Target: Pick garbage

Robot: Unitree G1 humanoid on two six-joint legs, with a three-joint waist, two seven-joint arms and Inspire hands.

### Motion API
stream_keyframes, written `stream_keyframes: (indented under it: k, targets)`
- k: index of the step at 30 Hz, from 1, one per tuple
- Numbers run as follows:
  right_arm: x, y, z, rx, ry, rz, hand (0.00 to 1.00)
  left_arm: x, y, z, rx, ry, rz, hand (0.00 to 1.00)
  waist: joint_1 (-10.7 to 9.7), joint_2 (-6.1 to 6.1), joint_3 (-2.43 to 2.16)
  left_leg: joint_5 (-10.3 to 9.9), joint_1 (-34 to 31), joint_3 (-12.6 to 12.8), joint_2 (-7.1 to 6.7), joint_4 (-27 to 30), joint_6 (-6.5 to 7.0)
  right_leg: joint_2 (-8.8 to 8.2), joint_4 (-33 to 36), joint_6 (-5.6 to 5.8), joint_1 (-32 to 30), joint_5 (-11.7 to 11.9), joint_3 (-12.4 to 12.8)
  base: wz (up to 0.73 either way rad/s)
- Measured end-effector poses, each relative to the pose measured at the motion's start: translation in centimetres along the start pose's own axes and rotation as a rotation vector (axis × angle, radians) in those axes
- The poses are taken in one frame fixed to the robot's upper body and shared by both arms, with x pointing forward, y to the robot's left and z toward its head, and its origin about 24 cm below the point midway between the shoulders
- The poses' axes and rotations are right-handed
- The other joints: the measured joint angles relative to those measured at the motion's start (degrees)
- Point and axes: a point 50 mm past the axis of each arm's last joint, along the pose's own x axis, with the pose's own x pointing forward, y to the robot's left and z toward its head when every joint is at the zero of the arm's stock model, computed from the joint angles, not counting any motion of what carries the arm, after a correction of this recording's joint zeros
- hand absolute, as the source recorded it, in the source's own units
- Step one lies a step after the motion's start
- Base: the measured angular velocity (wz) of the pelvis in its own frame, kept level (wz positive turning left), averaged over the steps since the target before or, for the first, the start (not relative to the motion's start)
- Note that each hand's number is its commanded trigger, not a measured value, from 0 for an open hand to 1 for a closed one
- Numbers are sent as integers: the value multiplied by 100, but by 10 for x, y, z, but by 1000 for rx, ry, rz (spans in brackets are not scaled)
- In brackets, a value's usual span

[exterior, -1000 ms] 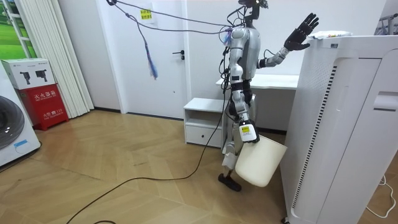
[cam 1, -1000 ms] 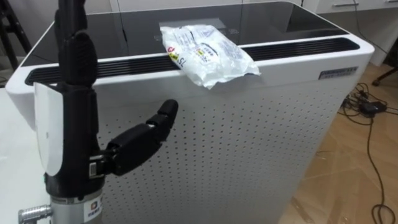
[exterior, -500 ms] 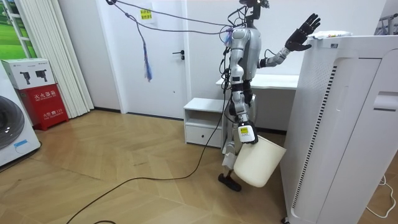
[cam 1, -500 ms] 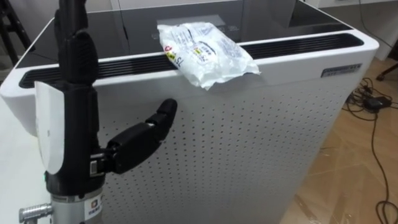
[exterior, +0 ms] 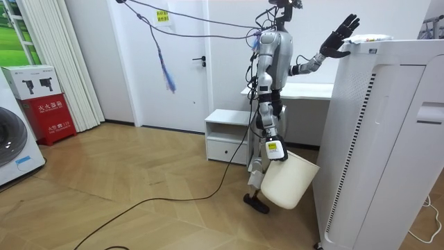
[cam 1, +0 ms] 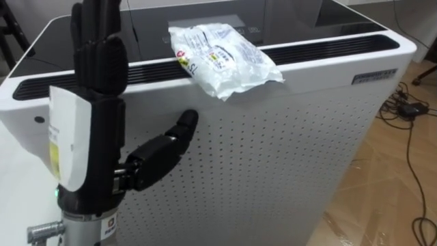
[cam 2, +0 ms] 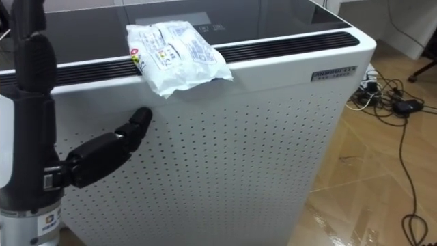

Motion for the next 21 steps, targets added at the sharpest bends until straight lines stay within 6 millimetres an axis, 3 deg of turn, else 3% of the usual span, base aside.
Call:
stream_keyframes:
  k: [21]
  targets:
    - [-1,4,2,2,-31,27,100,2,-13,5,-14,-18,-54,0,-294,64,19,0,20,126,3,-21,0,2,0,6,-45,5,125,-3]
